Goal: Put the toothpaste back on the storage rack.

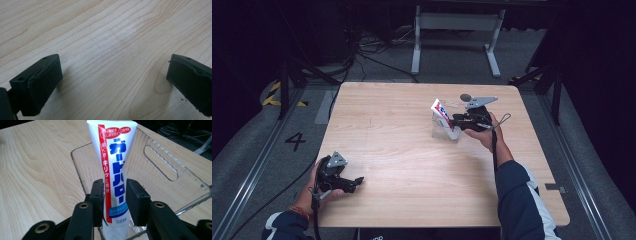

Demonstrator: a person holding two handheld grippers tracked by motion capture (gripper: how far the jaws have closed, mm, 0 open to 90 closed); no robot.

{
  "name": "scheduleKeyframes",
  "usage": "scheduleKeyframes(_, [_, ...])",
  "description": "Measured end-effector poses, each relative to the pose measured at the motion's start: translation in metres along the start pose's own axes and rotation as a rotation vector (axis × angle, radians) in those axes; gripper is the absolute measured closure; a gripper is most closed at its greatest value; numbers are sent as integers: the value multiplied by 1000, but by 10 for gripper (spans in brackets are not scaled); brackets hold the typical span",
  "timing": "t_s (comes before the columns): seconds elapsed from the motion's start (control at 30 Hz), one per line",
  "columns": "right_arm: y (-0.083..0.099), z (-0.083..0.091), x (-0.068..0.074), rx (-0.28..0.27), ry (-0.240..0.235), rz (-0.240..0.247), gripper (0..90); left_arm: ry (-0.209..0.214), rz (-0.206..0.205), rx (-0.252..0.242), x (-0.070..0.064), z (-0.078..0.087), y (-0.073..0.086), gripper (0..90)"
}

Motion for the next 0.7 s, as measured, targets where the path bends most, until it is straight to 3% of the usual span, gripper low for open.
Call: scheduleKeyframes(0.7, [-12,26,12,7,17,61,698,0,-1,0,0,0,0,5])
Point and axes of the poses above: each handheld gripper's, and its own axes: z roughly backward along the jaws, y roughly out of its underside, x roughly to its left, the point moved 8 cm from there along -z, roughly forward along the jaws, and after that the axes turned 1 degree about y, right-handed, at the moved point
